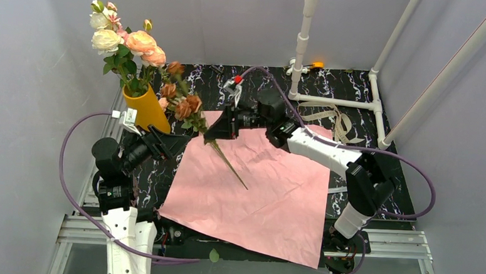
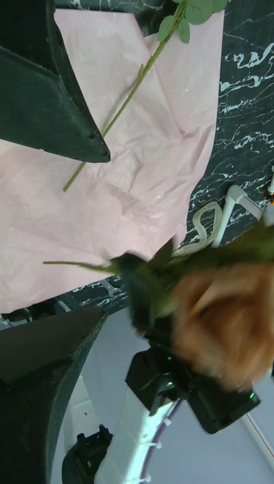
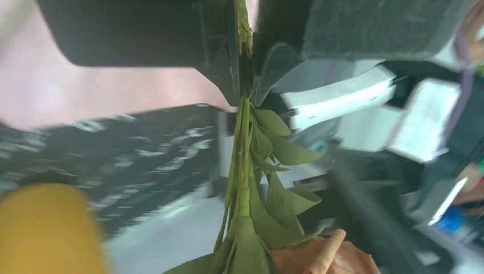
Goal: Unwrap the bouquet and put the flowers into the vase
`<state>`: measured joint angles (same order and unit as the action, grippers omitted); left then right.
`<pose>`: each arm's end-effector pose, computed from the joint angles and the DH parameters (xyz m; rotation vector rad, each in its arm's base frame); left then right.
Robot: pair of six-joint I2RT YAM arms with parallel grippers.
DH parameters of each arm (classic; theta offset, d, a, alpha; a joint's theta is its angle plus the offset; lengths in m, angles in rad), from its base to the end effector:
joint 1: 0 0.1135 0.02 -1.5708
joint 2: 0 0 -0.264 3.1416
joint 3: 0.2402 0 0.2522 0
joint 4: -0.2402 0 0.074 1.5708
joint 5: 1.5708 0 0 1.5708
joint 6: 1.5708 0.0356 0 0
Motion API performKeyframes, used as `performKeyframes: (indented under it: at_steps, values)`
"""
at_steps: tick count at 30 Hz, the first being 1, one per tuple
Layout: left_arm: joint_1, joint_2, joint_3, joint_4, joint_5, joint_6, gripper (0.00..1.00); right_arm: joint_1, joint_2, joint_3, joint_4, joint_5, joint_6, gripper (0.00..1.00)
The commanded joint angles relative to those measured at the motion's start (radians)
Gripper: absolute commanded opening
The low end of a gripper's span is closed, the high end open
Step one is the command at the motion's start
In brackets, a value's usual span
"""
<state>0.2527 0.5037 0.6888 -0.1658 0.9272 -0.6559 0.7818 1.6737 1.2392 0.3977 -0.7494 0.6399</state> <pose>0.1174 0.0009 0.3468 0.0283 1.6548 -1.0233 0.2629 0.2952 0.3237 -0.7917 1.7115 1.6344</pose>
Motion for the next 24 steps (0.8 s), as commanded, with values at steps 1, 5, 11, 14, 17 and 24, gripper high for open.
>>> performKeyframes:
  at_steps: [1,5,11,14,17,24]
  values:
    - [-0.031,-0.026,-0.065,0.226,-0.051,-0.158,0.97,0.134,-0.015,0.046,0.288,-0.180,0.145,0.01]
    - [-0.072,-0.036,-0.072,0.227,-0.064,-0.131,0.94,0.189,0.003,0.072,0.320,-0.206,0.172,0.01]
    - [-0.092,-0.075,-0.042,0.229,-0.061,-0.105,0.81,0.203,0.011,0.077,0.326,-0.197,0.184,0.01]
    - [-0.094,-0.080,-0.033,0.233,-0.044,-0.104,0.74,0.201,0.020,0.076,0.327,-0.195,0.187,0.01]
    - [-0.093,-0.097,-0.035,0.235,-0.017,-0.100,0.74,0.188,0.019,0.070,0.328,-0.186,0.187,0.01]
    - [-0.094,-0.133,-0.054,0.218,0.005,-0.106,0.74,0.114,0.009,0.054,0.410,-0.161,0.268,0.01]
